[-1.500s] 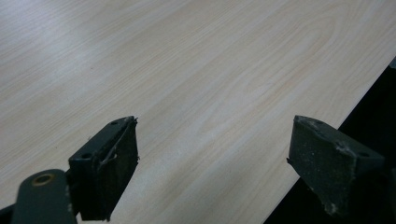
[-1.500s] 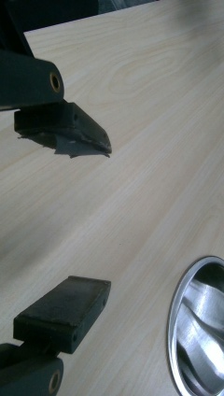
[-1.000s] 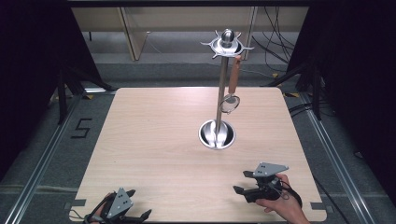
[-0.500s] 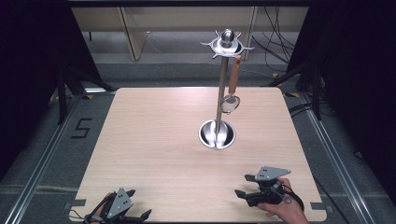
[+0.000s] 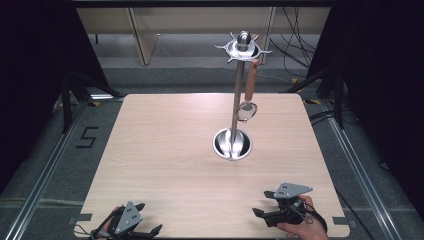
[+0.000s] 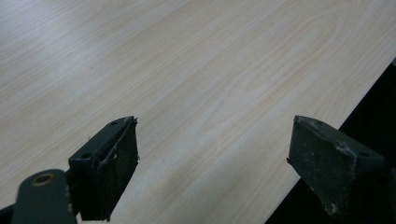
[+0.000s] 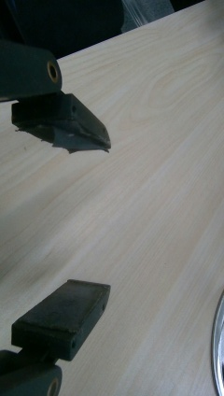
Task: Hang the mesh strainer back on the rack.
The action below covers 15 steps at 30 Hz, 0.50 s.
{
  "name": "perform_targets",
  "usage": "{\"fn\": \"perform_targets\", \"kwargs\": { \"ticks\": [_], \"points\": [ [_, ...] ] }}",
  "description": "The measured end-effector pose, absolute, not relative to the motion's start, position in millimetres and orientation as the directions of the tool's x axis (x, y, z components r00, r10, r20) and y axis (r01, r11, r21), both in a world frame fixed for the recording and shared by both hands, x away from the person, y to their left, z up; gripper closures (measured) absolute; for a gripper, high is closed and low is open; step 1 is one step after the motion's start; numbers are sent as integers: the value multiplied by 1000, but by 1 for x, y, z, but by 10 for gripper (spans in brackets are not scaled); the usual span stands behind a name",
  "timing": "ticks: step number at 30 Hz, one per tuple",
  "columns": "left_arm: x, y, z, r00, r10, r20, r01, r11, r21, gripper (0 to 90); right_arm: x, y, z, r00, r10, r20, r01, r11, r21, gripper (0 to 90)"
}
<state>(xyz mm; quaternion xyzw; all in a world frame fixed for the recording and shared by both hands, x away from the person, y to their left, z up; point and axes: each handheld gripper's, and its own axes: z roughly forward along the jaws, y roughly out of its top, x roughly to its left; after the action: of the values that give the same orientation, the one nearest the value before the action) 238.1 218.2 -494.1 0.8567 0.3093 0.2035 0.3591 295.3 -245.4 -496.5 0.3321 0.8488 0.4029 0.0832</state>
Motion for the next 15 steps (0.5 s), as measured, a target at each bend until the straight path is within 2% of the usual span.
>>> {"fn": "perform_targets", "kwargs": {
  "ticks": [2, 3, 6, 8, 9, 15],
  "points": [
    [239, 219, -494, 728, 672, 135, 379, -559, 738, 152, 295, -245, -497, -766, 628, 136, 498, 447, 743, 255],
    [237, 217, -495, 714, 691, 107, 400, -530, 748, 152, 294, -245, -497, -759, 638, 129, 500, 444, 744, 254],
    [239, 218, -494, 728, 672, 135, 379, -559, 738, 152, 292, -244, -497, -746, 650, 146, 522, 435, 734, 246],
    [237, 217, -496, 714, 693, 102, 405, -528, 746, 152, 293, -245, -498, -764, 631, 132, 502, 454, 736, 247],
    [238, 218, -494, 727, 674, 131, 382, -556, 738, 152, 293, -245, -498, -766, 630, 124, 495, 457, 739, 247],
    [238, 218, -494, 728, 673, 131, 380, -556, 739, 153, 292, -245, -498, -764, 635, 117, 494, 457, 740, 251]
  ]
}}
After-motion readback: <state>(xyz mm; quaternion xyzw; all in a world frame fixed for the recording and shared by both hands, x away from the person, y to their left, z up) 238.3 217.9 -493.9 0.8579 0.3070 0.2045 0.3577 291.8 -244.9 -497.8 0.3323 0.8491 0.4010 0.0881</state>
